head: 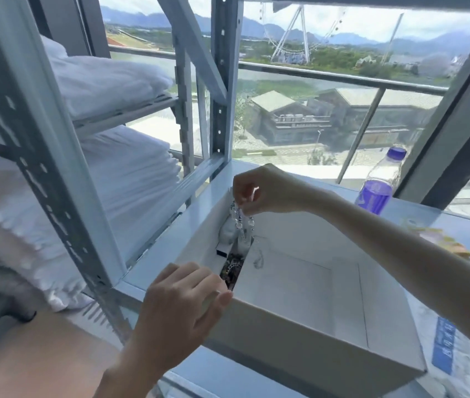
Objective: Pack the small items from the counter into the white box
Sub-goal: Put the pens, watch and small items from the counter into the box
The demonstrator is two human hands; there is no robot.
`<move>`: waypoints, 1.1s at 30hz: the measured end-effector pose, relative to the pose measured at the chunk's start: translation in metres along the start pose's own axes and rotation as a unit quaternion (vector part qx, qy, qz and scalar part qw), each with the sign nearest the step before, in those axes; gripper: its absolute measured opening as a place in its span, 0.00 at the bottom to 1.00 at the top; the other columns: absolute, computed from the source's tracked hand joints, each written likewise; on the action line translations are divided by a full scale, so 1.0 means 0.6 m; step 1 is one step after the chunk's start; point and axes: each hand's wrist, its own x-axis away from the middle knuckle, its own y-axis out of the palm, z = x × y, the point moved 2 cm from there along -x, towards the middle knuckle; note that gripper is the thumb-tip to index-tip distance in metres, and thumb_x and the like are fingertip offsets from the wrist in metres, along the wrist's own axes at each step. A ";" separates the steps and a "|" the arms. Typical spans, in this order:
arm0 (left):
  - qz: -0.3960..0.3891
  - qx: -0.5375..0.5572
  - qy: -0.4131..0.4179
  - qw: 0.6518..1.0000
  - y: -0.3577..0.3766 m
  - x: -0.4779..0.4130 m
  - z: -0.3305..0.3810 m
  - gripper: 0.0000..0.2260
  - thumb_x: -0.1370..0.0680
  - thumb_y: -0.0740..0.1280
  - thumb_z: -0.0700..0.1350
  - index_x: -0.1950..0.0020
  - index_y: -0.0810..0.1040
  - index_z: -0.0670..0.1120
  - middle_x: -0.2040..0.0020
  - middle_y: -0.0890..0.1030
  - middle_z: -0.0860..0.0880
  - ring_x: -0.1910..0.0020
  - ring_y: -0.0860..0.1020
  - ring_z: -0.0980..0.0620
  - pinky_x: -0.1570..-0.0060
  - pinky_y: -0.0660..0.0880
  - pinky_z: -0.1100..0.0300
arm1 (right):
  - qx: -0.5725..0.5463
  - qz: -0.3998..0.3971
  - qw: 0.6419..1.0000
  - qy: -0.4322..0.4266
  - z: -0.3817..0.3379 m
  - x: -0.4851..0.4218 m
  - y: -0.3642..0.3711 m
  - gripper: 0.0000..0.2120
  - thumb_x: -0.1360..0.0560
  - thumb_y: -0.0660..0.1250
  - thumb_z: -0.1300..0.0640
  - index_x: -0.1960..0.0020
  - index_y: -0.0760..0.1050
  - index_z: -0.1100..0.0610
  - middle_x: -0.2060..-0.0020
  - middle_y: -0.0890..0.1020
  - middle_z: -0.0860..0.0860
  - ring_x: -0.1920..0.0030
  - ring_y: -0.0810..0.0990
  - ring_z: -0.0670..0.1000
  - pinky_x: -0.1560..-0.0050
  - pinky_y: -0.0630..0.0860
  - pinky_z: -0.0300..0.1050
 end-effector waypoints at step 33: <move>0.048 0.008 0.027 0.998 0.010 0.002 -0.001 0.19 0.20 0.53 0.52 0.64 0.77 0.49 0.65 0.76 0.57 0.61 0.75 0.54 0.58 0.65 0.59 | 0.097 -0.046 0.994 0.004 0.063 0.007 0.096 0.04 0.35 0.66 0.65 0.62 0.74 0.58 0.64 0.78 0.51 0.64 0.74 0.48 0.66 0.68 0.36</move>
